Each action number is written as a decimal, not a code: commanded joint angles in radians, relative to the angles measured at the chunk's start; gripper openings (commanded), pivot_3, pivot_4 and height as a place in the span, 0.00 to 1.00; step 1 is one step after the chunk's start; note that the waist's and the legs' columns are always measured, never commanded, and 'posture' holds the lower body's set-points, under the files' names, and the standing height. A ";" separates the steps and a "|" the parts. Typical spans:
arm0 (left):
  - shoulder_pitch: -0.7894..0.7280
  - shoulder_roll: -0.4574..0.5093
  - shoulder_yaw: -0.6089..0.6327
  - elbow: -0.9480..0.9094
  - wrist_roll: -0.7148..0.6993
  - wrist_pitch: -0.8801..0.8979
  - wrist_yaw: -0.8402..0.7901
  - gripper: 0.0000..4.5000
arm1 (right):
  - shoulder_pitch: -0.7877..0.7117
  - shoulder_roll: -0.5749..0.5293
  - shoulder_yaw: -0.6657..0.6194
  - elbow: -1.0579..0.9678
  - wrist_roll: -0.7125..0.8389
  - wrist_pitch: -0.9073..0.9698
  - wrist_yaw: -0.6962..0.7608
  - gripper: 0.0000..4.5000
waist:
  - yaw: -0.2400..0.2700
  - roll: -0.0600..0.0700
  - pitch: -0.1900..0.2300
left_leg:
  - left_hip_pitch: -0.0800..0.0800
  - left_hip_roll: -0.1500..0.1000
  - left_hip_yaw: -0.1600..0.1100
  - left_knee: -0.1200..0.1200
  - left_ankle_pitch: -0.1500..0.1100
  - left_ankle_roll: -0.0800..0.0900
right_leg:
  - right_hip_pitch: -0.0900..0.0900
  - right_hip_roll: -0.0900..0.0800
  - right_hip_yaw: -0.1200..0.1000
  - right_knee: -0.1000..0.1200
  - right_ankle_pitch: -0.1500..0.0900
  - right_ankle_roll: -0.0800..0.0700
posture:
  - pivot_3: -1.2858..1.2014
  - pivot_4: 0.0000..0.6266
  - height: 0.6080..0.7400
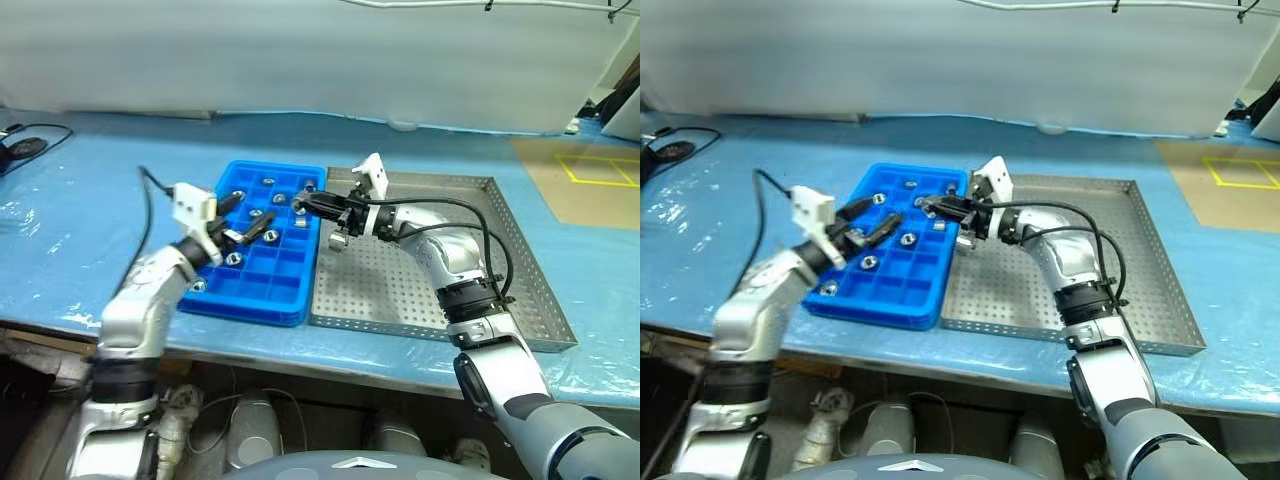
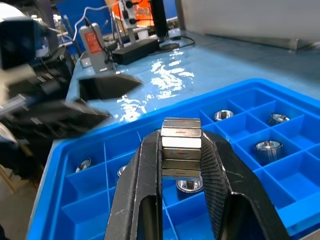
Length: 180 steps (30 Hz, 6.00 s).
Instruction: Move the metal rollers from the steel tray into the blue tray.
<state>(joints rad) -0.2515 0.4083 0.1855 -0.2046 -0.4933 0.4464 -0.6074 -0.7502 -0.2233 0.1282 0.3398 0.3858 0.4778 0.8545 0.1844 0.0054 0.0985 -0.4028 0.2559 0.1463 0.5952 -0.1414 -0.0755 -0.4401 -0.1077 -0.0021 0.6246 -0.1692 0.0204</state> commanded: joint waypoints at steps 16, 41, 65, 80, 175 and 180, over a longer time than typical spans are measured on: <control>0.332 0.130 0.069 -0.281 -0.148 0.084 -0.072 1.00 | -0.019 0.053 0.223 -0.002 -0.132 -0.093 0.277 0.19 | 0.028 -0.010 0.021 | -0.007 -0.007 -0.001 -0.024 0.000 0.000 | -0.016 -0.001 0.001 -0.007 -0.001 -0.001 | 0.69 0.24 1.00; 0.159 0.069 -0.067 -0.213 -0.171 0.124 -0.073 1.00 | -0.062 0.076 -0.062 -0.057 0.032 0.071 0.136 0.60 | 0.021 -0.009 0.024 | -0.003 -0.009 0.000 -0.031 0.000 0.000 | -0.016 0.000 0.003 -0.011 -0.004 -0.001 | 0.64 0.24 1.00; -0.220 -0.232 -0.290 0.164 0.033 -0.034 -0.063 1.00 | -0.081 0.128 -0.189 -0.034 0.048 0.055 -0.169 0.60 | -0.057 -0.009 0.025 | -0.007 -0.011 0.001 -0.034 0.004 -0.005 | -0.018 0.000 0.004 -0.019 -0.004 -0.006 | 0.59 0.24 1.00; -0.231 -0.257 -0.223 0.184 0.009 0.009 -0.013 0.30 | -0.079 0.122 -0.180 -0.013 0.020 0.007 -0.178 0.60 | -0.061 -0.007 0.037 | -0.007 -0.011 0.001 -0.035 0.003 -0.004 | -0.018 0.000 0.004 -0.020 -0.004 -0.006 | 0.59 0.24 1.00; -0.442 -0.263 -0.268 0.535 0.048 -0.247 -0.391 0.95 | 0.402 -0.251 -0.304 -0.478 0.061 0.321 -0.438 0.60 | -0.174 -0.009 0.051 | 0.001 -0.013 0.007 -0.045 0.007 -0.003 | -0.017 0.000 0.008 -0.019 -0.010 -0.009 | 0.39 0.24 1.00; -0.429 -0.278 -0.266 0.535 0.054 -0.258 -0.390 0.95 | 0.418 -0.298 -0.183 -0.392 -0.070 0.318 -0.450 0.60 | -0.182 -0.009 0.051 | 0.001 -0.013 0.007 -0.043 0.006 -0.001 | -0.016 0.000 0.009 -0.019 -0.010 -0.008 | 0.40 0.24 1.00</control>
<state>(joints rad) -0.6767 0.1326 -0.0906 0.3498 -0.4426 0.2143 -0.9904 -0.3340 -0.4985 -0.0985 -0.0755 0.3723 0.8124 0.4091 0.0023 -0.0033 0.1490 -0.4019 0.2427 0.1532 0.5532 -0.1359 -0.0764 -0.4557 -0.1076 0.0066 0.6054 -0.1792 0.0126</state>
